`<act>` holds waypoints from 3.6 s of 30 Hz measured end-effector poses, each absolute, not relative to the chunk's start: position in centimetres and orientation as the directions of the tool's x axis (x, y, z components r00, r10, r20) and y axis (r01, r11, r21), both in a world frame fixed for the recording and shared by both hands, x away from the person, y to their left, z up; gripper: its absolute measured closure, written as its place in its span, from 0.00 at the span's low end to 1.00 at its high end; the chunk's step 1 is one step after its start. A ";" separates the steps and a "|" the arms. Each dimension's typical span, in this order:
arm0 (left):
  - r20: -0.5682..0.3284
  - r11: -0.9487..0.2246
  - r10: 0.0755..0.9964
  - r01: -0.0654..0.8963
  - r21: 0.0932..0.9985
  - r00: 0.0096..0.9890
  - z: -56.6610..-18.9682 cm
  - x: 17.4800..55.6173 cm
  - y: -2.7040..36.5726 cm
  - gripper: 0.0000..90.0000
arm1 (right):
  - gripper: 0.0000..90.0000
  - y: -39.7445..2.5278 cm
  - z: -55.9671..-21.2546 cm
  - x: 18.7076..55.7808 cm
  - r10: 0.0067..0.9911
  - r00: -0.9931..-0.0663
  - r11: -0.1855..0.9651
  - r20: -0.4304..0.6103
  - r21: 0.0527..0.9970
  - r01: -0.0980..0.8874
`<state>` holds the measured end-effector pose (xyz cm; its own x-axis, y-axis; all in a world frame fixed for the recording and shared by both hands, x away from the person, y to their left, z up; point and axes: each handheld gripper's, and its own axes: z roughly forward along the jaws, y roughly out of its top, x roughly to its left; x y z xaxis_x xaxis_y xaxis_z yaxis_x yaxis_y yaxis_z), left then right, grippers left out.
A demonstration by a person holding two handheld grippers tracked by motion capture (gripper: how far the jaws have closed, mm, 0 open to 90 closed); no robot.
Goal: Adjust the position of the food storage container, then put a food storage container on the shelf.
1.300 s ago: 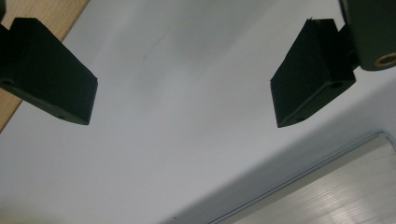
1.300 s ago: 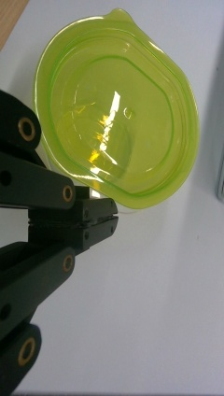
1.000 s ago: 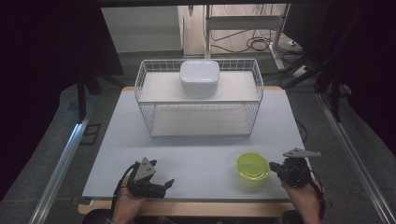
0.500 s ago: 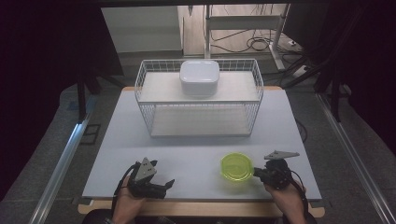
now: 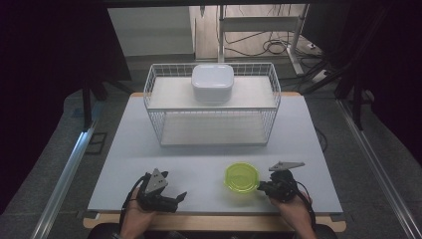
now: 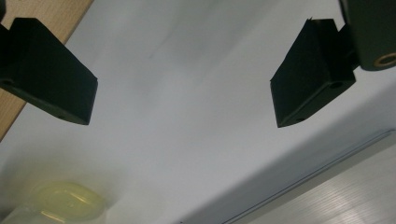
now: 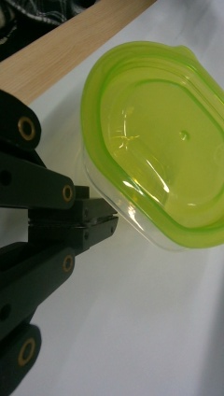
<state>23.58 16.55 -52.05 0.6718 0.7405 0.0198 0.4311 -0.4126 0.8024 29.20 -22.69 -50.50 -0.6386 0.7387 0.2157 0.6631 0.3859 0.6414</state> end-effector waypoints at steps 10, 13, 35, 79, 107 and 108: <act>0.025 -0.422 0.737 0.432 0.797 0.675 -52.1 23.6 16.4 0.08 | 0.99 -19.7 -50.8 30.9 0.692 -0.682 0.411 0.236 0.649 0.641; 0.025 -0.423 0.737 0.433 0.796 0.675 -52.1 23.6 16.4 0.08 | 0.99 -18.7 -50.8 31.4 0.679 -0.695 0.420 0.235 0.652 0.631; 0.030 -0.437 0.730 0.433 0.789 0.682 -52.2 23.6 16.3 0.08 | 0.99 -15.1 -51.3 34.5 0.662 -0.719 0.445 0.212 0.661 0.604; -0.002 -0.407 0.718 0.422 0.810 0.696 -52.4 23.6 17.2 0.03 | 0.03 -20.1 -48.8 31.0 0.677 -0.731 0.447 0.086 0.742 0.501; 0.017 -0.429 0.713 0.416 0.802 0.701 -52.5 23.6 16.8 0.04 | 0.54 -17.9 -48.5 34.3 0.623 -0.650 0.290 0.434 0.644 0.708; 0.018 -0.430 0.712 0.416 0.801 0.702 -52.5 23.6 16.8 0.04 | 0.56 -17.9 -48.5 34.5 0.620 -0.647 0.287 0.443 0.640 0.713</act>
